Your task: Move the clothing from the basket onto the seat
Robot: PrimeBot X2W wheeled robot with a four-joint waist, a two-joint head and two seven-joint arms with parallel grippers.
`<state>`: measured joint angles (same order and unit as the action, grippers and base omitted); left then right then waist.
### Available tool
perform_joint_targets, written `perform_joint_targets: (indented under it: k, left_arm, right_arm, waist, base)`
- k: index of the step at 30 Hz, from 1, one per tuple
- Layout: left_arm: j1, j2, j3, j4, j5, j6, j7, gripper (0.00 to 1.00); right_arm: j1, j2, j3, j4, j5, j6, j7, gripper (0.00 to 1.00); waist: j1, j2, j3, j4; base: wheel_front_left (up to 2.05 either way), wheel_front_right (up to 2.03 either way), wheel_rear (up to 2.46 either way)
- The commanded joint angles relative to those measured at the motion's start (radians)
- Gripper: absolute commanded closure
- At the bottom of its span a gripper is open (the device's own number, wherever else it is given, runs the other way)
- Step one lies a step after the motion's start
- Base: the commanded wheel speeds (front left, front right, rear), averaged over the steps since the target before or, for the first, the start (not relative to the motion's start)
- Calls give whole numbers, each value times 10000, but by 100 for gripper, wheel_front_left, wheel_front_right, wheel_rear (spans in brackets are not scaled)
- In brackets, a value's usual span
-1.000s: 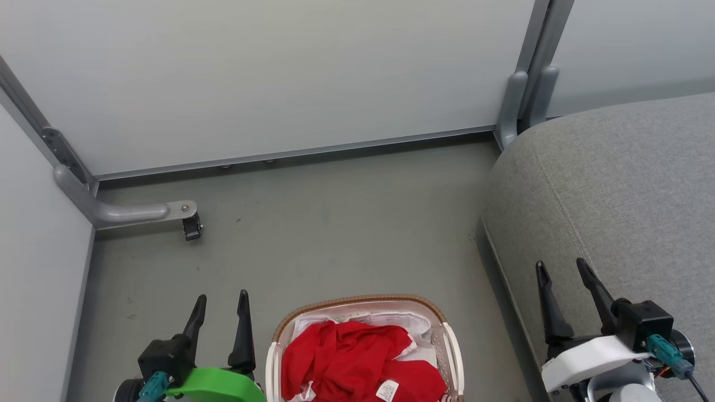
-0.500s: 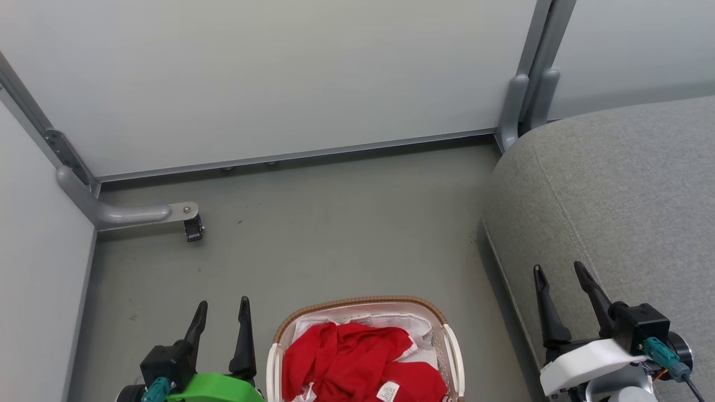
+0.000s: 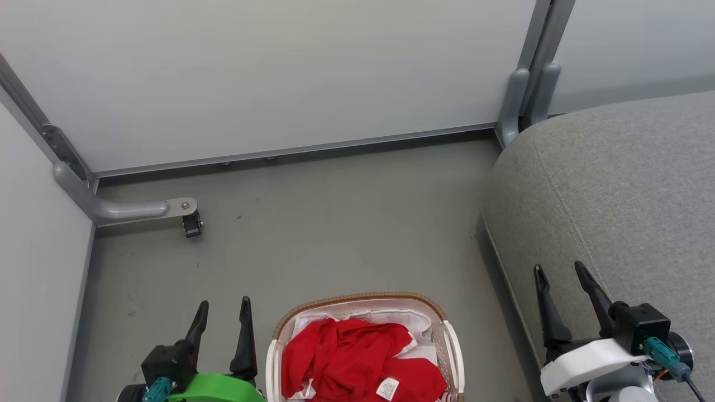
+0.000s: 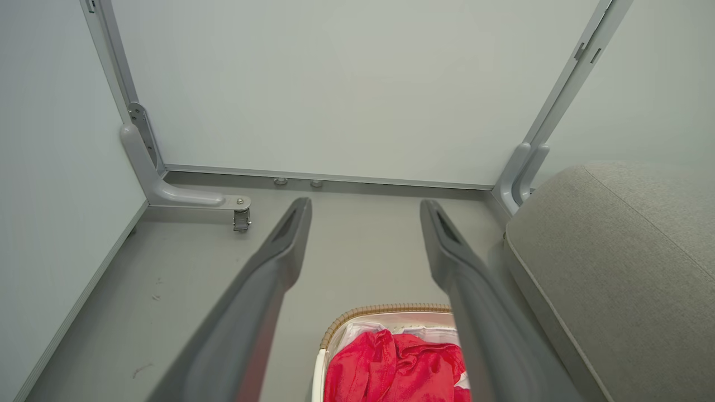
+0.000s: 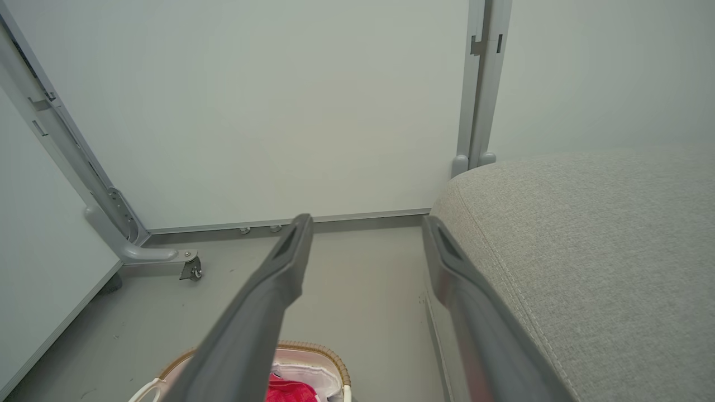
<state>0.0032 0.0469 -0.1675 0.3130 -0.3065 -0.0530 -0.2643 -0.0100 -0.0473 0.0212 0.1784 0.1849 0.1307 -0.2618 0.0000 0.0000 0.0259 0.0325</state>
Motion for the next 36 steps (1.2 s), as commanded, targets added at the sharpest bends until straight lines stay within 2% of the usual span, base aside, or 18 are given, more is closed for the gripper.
perform_joint_targets:
  k: [1, 6, 10, 17, 25, 36]
  left_arm:
    - [-41, 63, -32, -25, 49, -36, -4, 0]
    - [-249, 60, -166, -37, 124, -99, -4, 0]
    - [-527, 57, -634, 65, 331, -235, -2, 0]
    - [-1963, 58, -2303, 875, 1223, -606, -2, 0]
    - [-4051, 58, -4262, 2560, 1742, -763, 0, 0]
    - [-6150, 72, -6633, 5159, 1612, -792, 1, 0]
  right_arm:
    - [26, -57, -33, -11, -13, 0, -49, 0]
    - [-172, -57, -96, -119, -59, 0, -48, 0]
    - [-427, -55, -164, -294, -133, 0, -48, 0]
    - [-1243, -54, -579, -717, -365, 0, -37, 0]
    - [-2309, -51, -1003, -1405, -648, -1, -37, 0]
    - [-3227, -41, -973, -2397, -341, -3, -37, 0]
  waist:
    - [0, 0, 42, 0]
    - [0, 0, 384, -20]
    - [0, 0, 990, -64]
    - [0, 0, 2702, -176]
    - [0, 0, 4798, -654]
    - [0, 0, 6957, -1536]
  base:
    - [0, 0, 0]
    - [0, 0, 0]
    - [0, 0, 0]
    - [0, 0, 0]
    - [0, 0, 0]
    - [0, 0, 0]
